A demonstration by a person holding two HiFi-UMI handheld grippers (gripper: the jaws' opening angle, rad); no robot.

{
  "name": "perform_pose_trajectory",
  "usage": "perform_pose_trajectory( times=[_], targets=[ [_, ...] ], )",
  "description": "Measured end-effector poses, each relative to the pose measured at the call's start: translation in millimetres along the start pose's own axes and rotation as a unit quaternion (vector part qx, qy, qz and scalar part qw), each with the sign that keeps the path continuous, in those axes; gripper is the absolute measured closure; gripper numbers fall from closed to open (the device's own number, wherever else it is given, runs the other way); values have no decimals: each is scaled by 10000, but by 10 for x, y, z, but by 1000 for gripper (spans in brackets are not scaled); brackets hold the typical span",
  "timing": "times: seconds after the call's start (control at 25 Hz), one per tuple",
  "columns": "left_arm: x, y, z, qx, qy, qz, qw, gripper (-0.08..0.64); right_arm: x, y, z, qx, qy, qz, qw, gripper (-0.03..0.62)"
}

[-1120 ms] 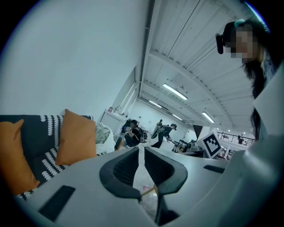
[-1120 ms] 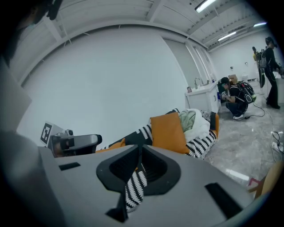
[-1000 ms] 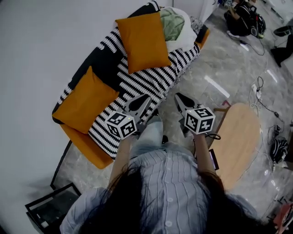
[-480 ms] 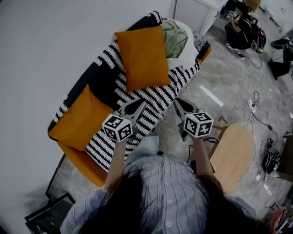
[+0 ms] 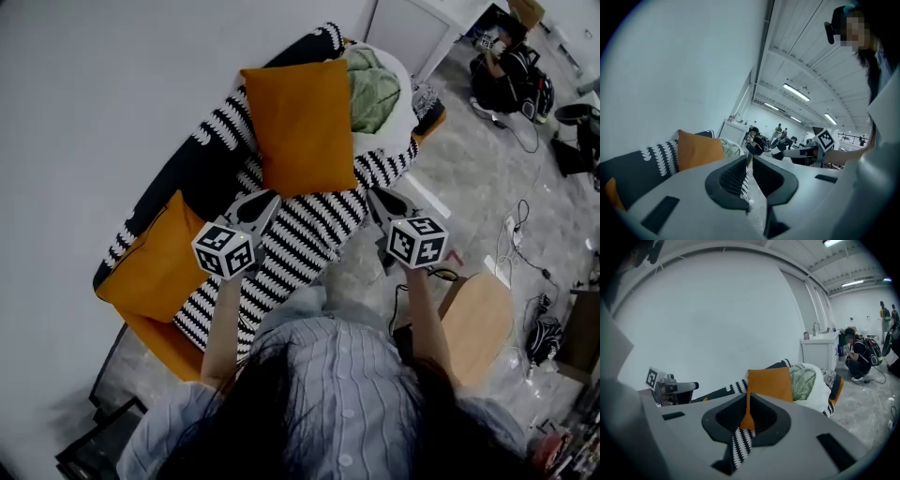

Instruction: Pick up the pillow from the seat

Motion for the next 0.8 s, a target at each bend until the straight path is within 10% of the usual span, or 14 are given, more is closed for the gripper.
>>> perform_pose_trajectory(
  times=[0.8],
  targets=[
    [641,-773,-232,-162,-194,-442,9987,528,898,972,-722,187,-149,-458,9987,557]
  ],
)
Point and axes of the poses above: the fingertips, and each gripper's own axes: x forward along the fingers, y to its right, z out of its underside, the point moved 4 cm from there along -x, backward along the fingers, and after that the axes turned 15 degrees about -z, right-handed, at the moved point
